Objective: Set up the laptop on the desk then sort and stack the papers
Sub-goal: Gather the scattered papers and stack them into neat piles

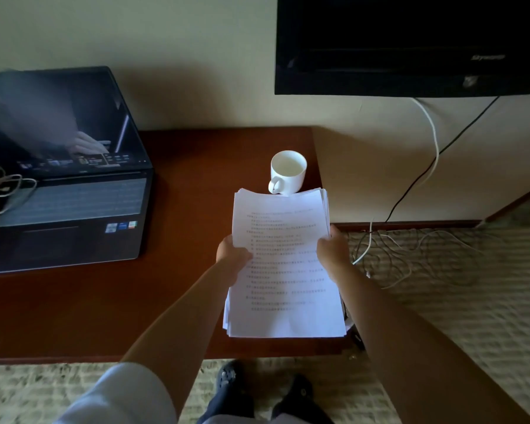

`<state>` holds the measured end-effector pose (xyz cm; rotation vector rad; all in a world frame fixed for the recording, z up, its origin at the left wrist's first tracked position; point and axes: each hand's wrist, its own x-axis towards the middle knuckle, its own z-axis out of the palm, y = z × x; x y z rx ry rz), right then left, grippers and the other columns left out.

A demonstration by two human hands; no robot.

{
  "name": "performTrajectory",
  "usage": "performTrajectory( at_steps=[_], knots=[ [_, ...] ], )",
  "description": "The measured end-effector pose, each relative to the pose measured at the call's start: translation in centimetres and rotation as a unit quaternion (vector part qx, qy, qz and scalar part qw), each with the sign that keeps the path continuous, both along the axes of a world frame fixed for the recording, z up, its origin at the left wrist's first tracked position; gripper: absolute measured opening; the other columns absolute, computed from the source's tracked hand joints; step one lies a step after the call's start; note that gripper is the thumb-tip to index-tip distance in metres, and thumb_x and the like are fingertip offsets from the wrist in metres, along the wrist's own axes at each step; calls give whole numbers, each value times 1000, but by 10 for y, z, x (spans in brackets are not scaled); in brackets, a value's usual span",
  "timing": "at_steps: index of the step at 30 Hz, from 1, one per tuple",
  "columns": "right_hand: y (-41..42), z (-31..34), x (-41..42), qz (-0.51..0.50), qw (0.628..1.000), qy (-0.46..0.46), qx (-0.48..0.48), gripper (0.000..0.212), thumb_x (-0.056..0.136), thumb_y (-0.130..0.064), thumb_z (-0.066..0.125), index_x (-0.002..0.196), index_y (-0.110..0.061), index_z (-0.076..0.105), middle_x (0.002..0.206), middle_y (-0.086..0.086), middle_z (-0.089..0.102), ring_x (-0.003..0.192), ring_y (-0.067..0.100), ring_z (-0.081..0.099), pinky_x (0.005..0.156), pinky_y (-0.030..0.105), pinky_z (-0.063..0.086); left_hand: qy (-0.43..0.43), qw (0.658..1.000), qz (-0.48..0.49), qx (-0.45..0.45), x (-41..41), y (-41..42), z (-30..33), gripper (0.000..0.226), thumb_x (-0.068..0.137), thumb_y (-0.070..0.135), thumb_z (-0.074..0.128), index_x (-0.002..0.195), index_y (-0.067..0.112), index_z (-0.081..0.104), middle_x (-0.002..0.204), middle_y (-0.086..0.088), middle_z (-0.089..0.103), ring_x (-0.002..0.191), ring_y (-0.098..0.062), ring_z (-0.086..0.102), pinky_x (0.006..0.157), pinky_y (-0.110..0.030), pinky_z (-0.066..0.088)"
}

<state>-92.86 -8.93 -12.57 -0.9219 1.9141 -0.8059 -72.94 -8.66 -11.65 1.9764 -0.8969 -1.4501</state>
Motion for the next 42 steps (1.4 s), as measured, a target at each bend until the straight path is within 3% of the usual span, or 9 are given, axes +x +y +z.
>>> performTrajectory(
  at_steps=[8, 10, 13, 18, 22, 26, 29, 34, 42],
  knots=[
    [-9, -3, 0, -2, 999, 41, 3, 26, 80, 0, 40, 101, -10, 52, 93, 7, 56, 83, 27, 56, 59, 27, 44, -80, 996, -20, -28, -5, -12, -13, 39, 85, 3, 58, 119, 18, 48, 107, -3, 58, 88, -19, 59, 56, -28, 50],
    [-3, -4, 3, -3, 998, 63, -17, 30, 78, 2, 39, 104, -6, 52, 100, 10, 57, 89, 28, 57, 65, 32, 48, -130, 990, -25, -42, -4, -8, -18, 42, 83, 9, 60, 122, 18, 48, 113, -3, 55, 92, -20, 59, 65, -33, 55],
    [11, -3, 3, 2, 997, 64, -33, 37, 79, 5, 38, 111, -7, 51, 103, 6, 57, 89, 23, 54, 68, 27, 40, -172, 983, -29, -57, -4, 4, -22, 33, 87, 14, 53, 119, 18, 52, 114, -4, 56, 87, -19, 60, 58, -28, 53],
    [33, 1, -2, 33, 997, 62, -16, 36, 81, 4, 38, 109, -13, 52, 96, 0, 58, 82, 20, 54, 51, 20, 34, -165, 983, -24, -79, -6, 26, -26, 14, 95, 16, 44, 103, 19, 55, 98, -1, 61, 82, -17, 61, 64, -29, 54],
    [33, 0, -3, 53, 995, 76, -24, 34, 80, 4, 39, 108, -11, 53, 98, 2, 57, 90, 24, 56, 55, 22, 35, -173, 982, 12, -77, -6, 30, -30, 19, 93, 21, 41, 99, 19, 59, 108, -7, 59, 83, -18, 62, 65, -31, 57],
    [23, -5, -2, 51, 996, 73, -22, 41, 82, 1, 40, 118, -13, 52, 112, 6, 58, 100, 27, 58, 71, 28, 45, -187, 980, 27, -66, -3, 18, -34, 28, 89, 18, 40, 106, 14, 63, 112, -11, 60, 84, -22, 64, 74, -39, 60],
    [19, -9, -3, 49, 997, 60, -19, 42, 81, 1, 40, 119, -14, 52, 111, 7, 59, 98, 26, 59, 66, 27, 45, -191, 979, 27, -68, -5, 11, -35, 25, 92, 18, 41, 104, 16, 63, 110, -9, 60, 87, -23, 63, 77, -41, 59],
    [-3, -9, -6, 49, 996, 68, -20, 40, 78, 1, 37, 110, -15, 54, 104, 8, 61, 93, 29, 61, 67, 31, 49, -192, 978, 25, -80, -8, -7, -36, 24, 95, 16, 43, 105, 16, 64, 108, -6, 62, 84, -20, 63, 65, -29, 56],
    [-23, -13, -10, 54, 993, 98, -31, 35, 76, 2, 38, 104, -12, 54, 103, 9, 61, 93, 29, 59, 71, 34, 50, -219, 971, 34, -88, -13, -21, -40, 22, 95, 17, 44, 107, 10, 61, 110, -7, 59, 88, -20, 61, 76, -33, 58]
  ],
)
